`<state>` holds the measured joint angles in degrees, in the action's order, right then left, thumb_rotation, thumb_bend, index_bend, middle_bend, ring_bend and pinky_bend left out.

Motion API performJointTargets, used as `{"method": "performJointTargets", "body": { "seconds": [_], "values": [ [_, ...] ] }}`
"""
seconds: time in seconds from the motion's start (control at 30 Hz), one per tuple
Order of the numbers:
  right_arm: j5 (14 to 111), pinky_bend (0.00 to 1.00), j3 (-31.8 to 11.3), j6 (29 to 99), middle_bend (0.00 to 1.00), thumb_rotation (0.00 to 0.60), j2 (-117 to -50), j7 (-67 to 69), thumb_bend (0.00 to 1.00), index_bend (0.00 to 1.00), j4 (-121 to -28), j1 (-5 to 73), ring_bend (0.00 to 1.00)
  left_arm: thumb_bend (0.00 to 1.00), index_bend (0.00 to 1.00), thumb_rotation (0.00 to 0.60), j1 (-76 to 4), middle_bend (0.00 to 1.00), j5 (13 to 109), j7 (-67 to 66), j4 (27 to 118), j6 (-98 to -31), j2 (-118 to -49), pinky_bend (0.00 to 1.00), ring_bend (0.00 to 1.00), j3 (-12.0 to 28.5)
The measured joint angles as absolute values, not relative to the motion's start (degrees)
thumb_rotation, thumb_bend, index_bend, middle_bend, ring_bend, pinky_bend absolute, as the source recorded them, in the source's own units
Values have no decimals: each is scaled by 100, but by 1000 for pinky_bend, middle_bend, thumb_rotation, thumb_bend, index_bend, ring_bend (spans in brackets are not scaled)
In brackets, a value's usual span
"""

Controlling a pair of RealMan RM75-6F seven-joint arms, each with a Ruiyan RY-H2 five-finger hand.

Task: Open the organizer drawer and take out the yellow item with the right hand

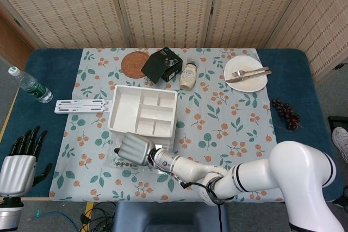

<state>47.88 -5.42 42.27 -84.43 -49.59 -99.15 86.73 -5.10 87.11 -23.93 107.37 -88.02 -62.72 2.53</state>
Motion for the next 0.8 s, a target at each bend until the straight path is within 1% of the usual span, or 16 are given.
{"method": "performJointTargets", "body": {
  "seconds": [0.37, 0.8],
  "values": [
    [4852, 1000, -382, 4509, 955, 600, -8678, -5293, 320, 277, -9819, 8800, 1000, 290, 0, 600, -471, 0, 8702, -2334, 10710, -8832, -6250, 128, 37, 246],
    [4440, 1000, -273, 4539, 955, 600, -8724, -5672, 323, 278, -9812, 9059, 1000, 290, 0, 600, -448, 0, 8749, -2317, 10752, -8875, -6202, 128, 37, 257]
  ]
}}
